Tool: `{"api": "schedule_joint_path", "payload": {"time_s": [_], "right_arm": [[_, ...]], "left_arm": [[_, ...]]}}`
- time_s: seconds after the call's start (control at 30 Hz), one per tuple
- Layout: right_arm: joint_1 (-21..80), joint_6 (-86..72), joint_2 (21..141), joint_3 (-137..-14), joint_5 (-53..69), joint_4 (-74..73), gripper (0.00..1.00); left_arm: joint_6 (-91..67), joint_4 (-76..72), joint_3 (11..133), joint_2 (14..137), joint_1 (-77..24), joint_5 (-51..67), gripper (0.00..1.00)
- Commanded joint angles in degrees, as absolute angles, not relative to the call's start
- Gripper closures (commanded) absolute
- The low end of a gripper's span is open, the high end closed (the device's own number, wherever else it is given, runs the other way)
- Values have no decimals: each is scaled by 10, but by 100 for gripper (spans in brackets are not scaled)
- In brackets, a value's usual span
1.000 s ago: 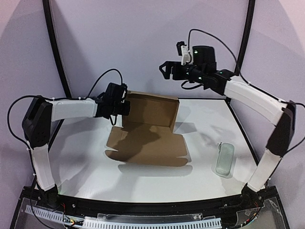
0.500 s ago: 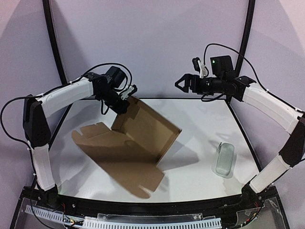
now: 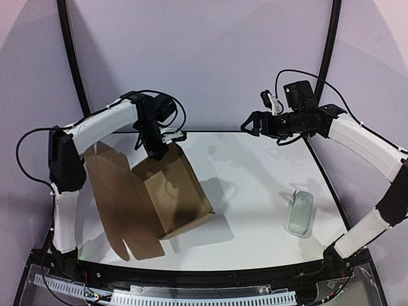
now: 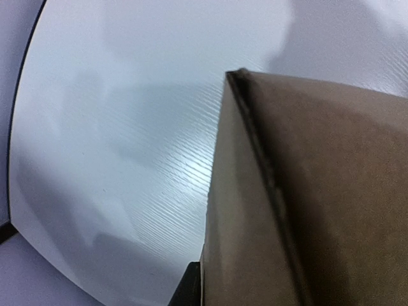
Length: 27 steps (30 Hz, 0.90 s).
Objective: Fold the paper box
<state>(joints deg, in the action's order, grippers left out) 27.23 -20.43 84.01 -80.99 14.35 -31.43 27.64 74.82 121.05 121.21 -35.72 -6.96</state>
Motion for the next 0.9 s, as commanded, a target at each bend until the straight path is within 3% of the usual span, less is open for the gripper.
{"api": "schedule_joint_path", "payload": {"time_s": [0.0, 0.17, 0.53, 0.6, 0.87], "right_arm": [[264, -198, 853, -804, 140, -332, 2], [257, -194, 856, -803, 138, -335, 2], [246, -199, 858, -801, 94, -344, 2], [244, -208, 853, -797, 68, -348, 2], [235, -308, 802, -741, -111, -403, 2]], "left_arm": [[318, 834, 1265, 1278, -375, -126, 89], [321, 817, 1294, 1329, -390, -159, 85], [298, 698, 1399, 1350, -410, -191, 23], [291, 667, 1418, 1348, -416, -214, 6], [175, 498, 1493, 1296, -443, -340, 1]]}}
